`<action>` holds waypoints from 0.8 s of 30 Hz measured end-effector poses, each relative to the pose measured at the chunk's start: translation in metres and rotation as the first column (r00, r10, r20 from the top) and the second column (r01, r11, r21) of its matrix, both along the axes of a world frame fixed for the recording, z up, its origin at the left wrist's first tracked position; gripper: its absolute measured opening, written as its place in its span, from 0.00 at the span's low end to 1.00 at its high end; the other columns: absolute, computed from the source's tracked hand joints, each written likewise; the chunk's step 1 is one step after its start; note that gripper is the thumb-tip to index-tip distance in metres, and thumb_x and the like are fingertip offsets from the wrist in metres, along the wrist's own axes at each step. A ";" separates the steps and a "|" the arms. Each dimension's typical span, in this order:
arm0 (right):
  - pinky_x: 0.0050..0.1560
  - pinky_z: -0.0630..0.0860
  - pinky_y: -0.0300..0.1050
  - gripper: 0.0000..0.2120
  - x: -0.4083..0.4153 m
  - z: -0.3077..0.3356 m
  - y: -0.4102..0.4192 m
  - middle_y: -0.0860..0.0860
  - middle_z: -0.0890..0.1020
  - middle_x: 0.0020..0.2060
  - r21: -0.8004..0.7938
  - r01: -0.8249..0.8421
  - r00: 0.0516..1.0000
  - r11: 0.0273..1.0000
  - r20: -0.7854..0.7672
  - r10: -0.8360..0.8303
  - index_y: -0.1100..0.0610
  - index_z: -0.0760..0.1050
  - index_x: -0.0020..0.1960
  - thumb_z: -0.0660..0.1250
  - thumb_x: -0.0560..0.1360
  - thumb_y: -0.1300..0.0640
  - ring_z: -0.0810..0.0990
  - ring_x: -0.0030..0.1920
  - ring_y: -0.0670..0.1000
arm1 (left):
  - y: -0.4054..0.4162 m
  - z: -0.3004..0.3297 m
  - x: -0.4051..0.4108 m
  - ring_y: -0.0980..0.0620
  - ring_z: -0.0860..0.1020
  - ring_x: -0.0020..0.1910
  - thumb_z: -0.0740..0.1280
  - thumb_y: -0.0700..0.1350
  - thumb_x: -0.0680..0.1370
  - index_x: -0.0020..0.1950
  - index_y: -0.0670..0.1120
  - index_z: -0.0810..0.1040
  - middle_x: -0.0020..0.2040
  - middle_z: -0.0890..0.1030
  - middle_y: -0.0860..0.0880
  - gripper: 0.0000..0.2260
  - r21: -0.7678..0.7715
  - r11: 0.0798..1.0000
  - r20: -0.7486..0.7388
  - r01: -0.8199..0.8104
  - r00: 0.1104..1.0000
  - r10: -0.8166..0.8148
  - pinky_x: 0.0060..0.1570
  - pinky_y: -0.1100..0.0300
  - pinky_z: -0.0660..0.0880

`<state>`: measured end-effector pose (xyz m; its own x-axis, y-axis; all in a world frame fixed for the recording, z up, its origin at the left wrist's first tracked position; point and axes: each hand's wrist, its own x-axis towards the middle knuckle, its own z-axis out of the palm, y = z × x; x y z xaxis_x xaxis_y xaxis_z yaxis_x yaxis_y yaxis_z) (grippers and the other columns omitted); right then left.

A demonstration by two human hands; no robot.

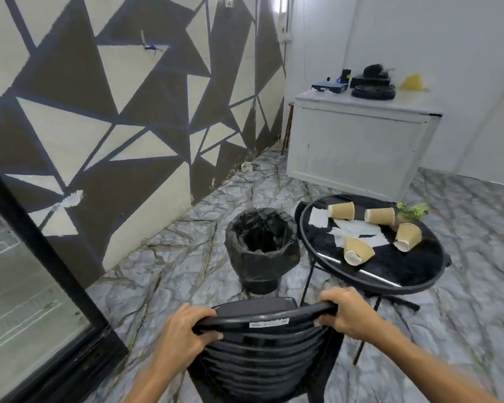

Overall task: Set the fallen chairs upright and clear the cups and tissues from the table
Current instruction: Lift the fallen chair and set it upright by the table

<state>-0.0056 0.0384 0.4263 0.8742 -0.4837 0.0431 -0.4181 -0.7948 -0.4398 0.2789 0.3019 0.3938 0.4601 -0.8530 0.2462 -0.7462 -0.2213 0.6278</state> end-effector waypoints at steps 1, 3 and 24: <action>0.43 0.71 0.42 0.12 -0.012 0.003 0.002 0.44 0.79 0.35 -0.010 0.034 0.999 0.999 -0.006 -0.034 0.50 0.76 0.38 0.78 0.66 0.48 0.75 0.39 0.43 | -0.008 0.000 -0.003 0.64 0.75 0.44 0.84 0.50 0.62 0.46 0.55 0.84 0.41 0.79 0.66 0.16 -0.011 0.999 -0.003 0.038 0.999 -0.038 0.44 0.70 0.69; 0.44 0.72 0.47 0.12 -0.038 0.009 0.002 0.44 0.79 0.36 -0.032 0.112 0.994 0.993 -0.004 -0.112 0.52 0.77 0.39 0.78 0.66 0.48 0.76 0.40 0.45 | -0.030 -0.001 -0.012 0.63 0.75 0.43 0.84 0.50 0.62 0.45 0.53 0.84 0.40 0.81 0.64 0.15 -0.019 0.995 0.010 0.099 0.995 -0.099 0.45 0.69 0.69; 0.57 0.62 0.43 0.13 -0.173 -0.028 -0.024 0.35 0.71 0.35 -0.055 0.632 0.774 0.773 0.106 -0.625 0.47 0.73 0.41 0.78 0.66 0.50 0.72 0.42 0.41 | -0.242 -0.028 -0.074 0.62 0.71 0.41 0.75 0.62 0.64 0.49 0.60 0.76 0.41 0.78 0.67 0.18 -0.092 0.822 0.146 0.563 0.824 -0.548 0.39 0.54 0.75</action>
<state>-0.1784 0.0149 0.3981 0.3688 -0.9153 0.1620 -0.8046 -0.4016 -0.4374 0.2053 0.0601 0.3658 -0.1180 -0.9141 0.3879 -0.7831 0.3258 0.5297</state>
